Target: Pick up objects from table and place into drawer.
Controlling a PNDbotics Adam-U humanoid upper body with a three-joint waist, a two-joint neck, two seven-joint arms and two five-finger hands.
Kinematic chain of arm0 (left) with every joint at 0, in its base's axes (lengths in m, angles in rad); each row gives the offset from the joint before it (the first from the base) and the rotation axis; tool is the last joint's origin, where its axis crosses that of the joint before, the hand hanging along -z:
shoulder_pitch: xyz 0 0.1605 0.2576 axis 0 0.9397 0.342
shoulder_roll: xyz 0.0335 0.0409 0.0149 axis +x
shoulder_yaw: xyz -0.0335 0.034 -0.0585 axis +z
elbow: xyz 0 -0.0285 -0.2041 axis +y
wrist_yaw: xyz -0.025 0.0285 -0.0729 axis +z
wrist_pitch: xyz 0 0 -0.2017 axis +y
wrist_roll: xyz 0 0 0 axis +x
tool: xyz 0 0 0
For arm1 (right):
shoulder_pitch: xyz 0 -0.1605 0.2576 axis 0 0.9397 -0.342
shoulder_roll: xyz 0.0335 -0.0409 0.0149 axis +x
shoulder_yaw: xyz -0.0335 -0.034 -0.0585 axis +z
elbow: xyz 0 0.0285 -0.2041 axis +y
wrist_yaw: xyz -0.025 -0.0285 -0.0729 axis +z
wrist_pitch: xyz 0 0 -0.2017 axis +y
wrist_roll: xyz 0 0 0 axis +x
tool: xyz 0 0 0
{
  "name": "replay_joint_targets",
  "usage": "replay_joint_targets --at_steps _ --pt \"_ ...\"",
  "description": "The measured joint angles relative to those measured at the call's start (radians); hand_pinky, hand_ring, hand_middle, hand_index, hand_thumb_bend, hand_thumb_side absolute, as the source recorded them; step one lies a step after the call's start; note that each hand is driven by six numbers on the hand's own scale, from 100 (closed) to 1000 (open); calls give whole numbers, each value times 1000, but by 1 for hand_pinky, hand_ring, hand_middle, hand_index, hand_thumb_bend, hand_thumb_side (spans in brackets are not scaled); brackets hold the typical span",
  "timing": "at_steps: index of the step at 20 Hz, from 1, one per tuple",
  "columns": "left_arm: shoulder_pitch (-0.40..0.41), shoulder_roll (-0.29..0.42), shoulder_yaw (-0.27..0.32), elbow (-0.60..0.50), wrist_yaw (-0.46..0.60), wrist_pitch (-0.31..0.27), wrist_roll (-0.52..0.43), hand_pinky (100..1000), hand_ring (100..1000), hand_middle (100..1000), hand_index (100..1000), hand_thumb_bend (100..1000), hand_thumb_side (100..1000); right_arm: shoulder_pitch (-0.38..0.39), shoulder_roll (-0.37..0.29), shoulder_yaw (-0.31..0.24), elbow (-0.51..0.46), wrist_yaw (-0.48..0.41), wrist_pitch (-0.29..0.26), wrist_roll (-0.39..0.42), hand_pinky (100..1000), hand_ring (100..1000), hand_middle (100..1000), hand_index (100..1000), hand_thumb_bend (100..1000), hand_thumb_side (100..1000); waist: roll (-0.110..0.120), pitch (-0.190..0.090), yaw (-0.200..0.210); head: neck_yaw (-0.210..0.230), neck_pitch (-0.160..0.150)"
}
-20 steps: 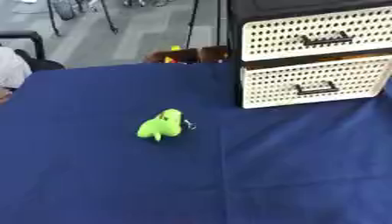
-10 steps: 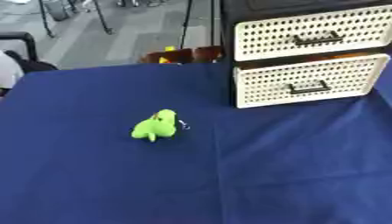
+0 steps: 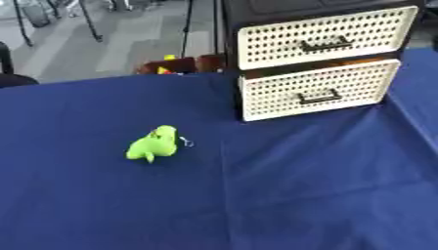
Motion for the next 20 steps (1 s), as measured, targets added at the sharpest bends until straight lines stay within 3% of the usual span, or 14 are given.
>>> replay_joint_targets --at_steps 4,5,8,15,17,18,20 --pt "0 0 0 0 0 1 -1 561 736 751 875 210 963 -9 -35 -1 0 1 63 40 646 682 637 865 386 1000 0 0 0 -1 -5" --pt "0 0 0 0 0 1 -1 544 736 752 875 206 963 -10 -39 -1 0 1 69 45 635 657 619 856 505 1000 0 0 1 -1 -5" --pt "3 0 -1 0 0 2 -2 546 736 751 875 205 963 -4 -61 11 0 10 91 66 629 641 599 862 568 1000 -11 0 2 1 -5" --pt "9 1 -1 0 0 1 -8 546 737 751 875 202 963 -4 -202 61 0 98 181 156 587 601 521 863 588 902 -13 -5 9 3 -5" --pt "9 1 -2 0 0 2 -10 546 737 752 875 202 963 -8 -248 71 0 127 209 184 516 560 467 851 577 815 -13 -7 12 3 -5" --pt "9 1 -3 0 0 2 -11 546 738 752 875 202 962 -8 -271 77 0 140 224 199 400 517 400 830 574 753 -14 -7 12 3 -5" --pt "9 2 -7 0 1 2 -12 546 738 752 875 201 963 -8 -318 85 0 171 253 228 281 458 333 820 544 693 -14 -7 15 0 -5"
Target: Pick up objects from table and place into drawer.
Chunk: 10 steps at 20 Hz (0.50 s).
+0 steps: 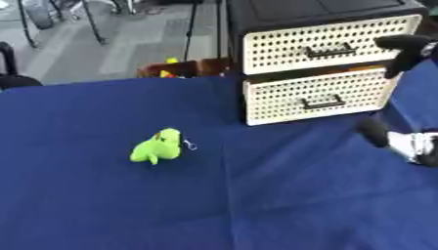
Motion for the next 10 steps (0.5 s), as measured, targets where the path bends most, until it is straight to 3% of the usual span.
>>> replay_joint_targets --at_steps 5,10 --pt "0 0 -3 0 7 0 -7 546 739 752 875 200 963 12 -69 31 0 74 74 74 129 293 242 804 460 638 1 -1 8 -6 0" --pt "0 0 -7 0 10 0 -12 545 739 751 875 193 962 24 -92 75 0 146 126 146 130 309 244 812 436 648 1 -1 10 -11 0"
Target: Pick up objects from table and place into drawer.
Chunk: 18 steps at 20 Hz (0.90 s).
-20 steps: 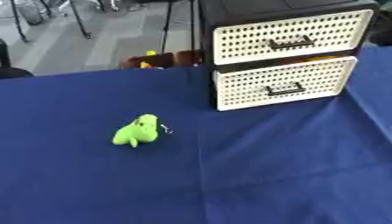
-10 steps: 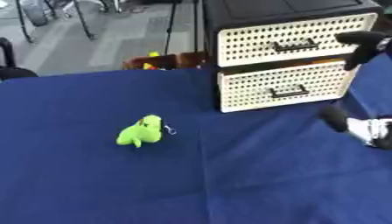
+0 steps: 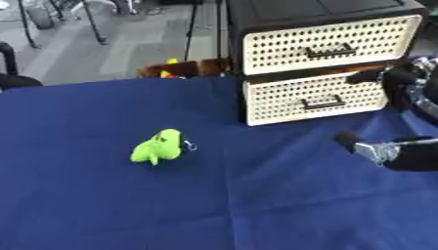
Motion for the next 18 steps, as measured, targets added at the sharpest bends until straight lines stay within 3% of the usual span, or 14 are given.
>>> replay_joint_targets --at_steps 7,8,9,15,16,18 --pt "0 0 -6 0 7 1 -5 544 740 751 874 188 963 -3 -16 40 0 26 34 103 119 298 221 829 399 579 1 -1 4 -7 0" --pt "0 0 -6 0 7 2 -6 544 740 751 874 181 960 -11 -17 46 0 21 41 118 120 299 222 831 348 523 1 -1 5 -8 0" --pt "0 0 -6 0 7 2 -7 543 740 751 874 185 963 -19 -20 52 0 14 49 133 121 302 223 833 398 573 0 -1 7 -10 0" --pt "0 0 -12 0 11 3 -13 542 741 750 874 177 964 -92 -25 87 64 -35 73 221 107 288 211 844 426 573 -2 1 23 -21 -1" --pt "0 0 -12 0 12 3 -14 542 741 750 874 177 964 -106 -25 90 79 -41 75 236 106 288 211 847 385 549 -2 3 26 -22 -2" --pt "0 0 -12 0 14 3 -16 542 742 750 874 174 965 -133 -24 94 110 -52 80 266 104 285 209 849 439 572 -2 8 33 -25 -6"
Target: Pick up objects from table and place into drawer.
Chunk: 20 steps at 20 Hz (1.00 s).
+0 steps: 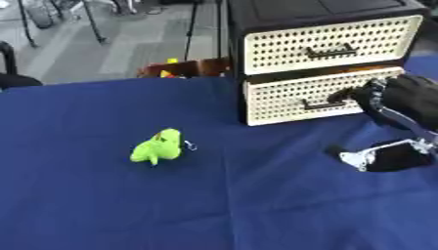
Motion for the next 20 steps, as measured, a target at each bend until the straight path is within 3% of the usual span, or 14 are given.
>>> replay_joint_targets --at_steps 20 --pt "0 -3 -6 0 5 -2 -8 538 743 747 870 150 968 -258 111 -8 283 -71 42 296 100 257 184 855 537 508 3 44 48 -22 -29"
